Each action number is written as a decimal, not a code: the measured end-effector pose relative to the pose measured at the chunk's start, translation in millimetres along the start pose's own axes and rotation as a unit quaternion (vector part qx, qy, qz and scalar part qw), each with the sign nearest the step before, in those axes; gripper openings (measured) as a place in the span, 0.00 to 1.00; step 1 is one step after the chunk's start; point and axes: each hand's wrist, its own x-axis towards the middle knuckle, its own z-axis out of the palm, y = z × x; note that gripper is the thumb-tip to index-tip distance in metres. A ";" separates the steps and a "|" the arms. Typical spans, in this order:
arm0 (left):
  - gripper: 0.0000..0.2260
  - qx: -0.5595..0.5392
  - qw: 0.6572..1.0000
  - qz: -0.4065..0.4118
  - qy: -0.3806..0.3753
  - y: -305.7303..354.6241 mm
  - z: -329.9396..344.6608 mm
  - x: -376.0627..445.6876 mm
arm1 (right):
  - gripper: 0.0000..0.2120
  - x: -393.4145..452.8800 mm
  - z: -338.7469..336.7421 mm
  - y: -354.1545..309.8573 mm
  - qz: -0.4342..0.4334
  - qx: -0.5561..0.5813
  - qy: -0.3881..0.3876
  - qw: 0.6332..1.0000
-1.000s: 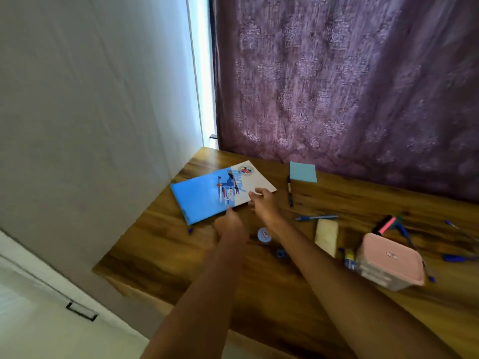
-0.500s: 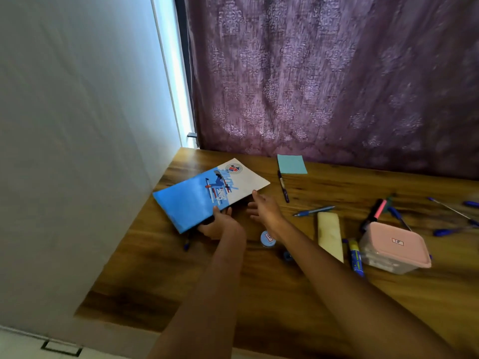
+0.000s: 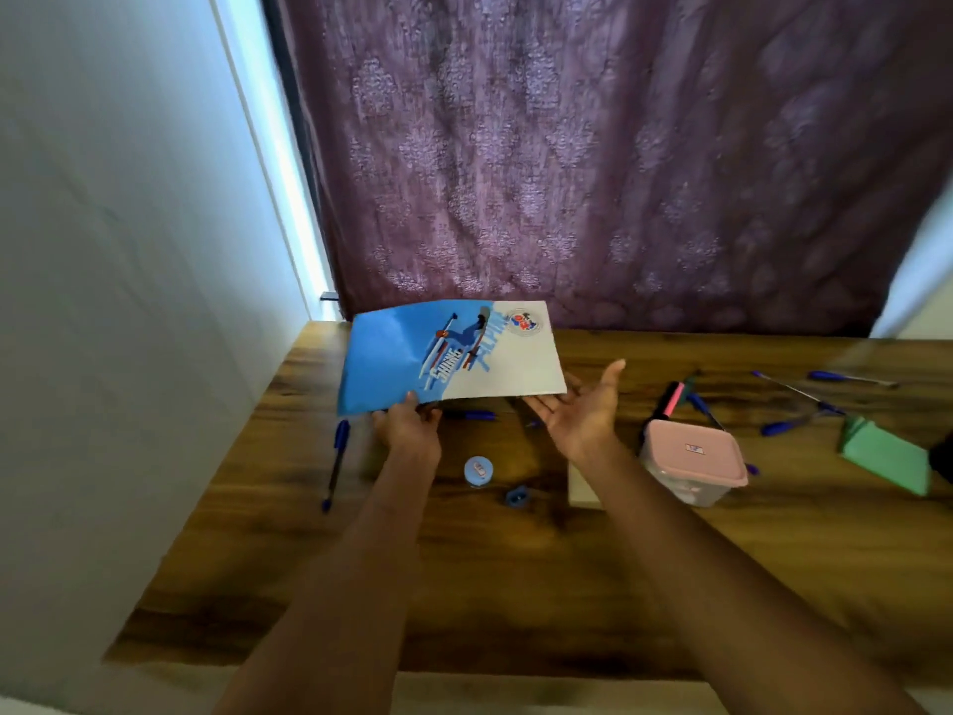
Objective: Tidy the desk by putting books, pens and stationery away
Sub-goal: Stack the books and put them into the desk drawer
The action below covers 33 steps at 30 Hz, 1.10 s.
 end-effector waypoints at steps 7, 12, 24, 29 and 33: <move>0.19 0.099 0.988 -0.002 -0.116 -48.4 33.5 -33.2 | 0.16 -55.2 -61.1 -90.8 -0.003 -0.138 -0.018 0.990; 0.14 0.179 0.965 0.015 -0.190 -113.8 74.8 -100.2 | 0.11 -96.9 -126.5 -155.6 -0.128 -0.182 0.103 0.969; 0.30 0.437 0.778 -0.076 -0.445 -303.0 134.6 -317.0 | 0.15 -211.8 -324.9 -327.3 -0.215 -0.196 0.205 0.935; 0.33 0.440 0.784 -0.011 -0.437 -369.6 151.7 -376.6 | 0.10 -225.7 -392.7 -381.3 -0.217 -0.265 0.236 0.909; 0.35 0.482 0.764 0.068 -0.424 -400.5 172.2 -393.5 | 0.10 -210.0 -423.6 -409.7 -0.219 -0.310 0.259 0.888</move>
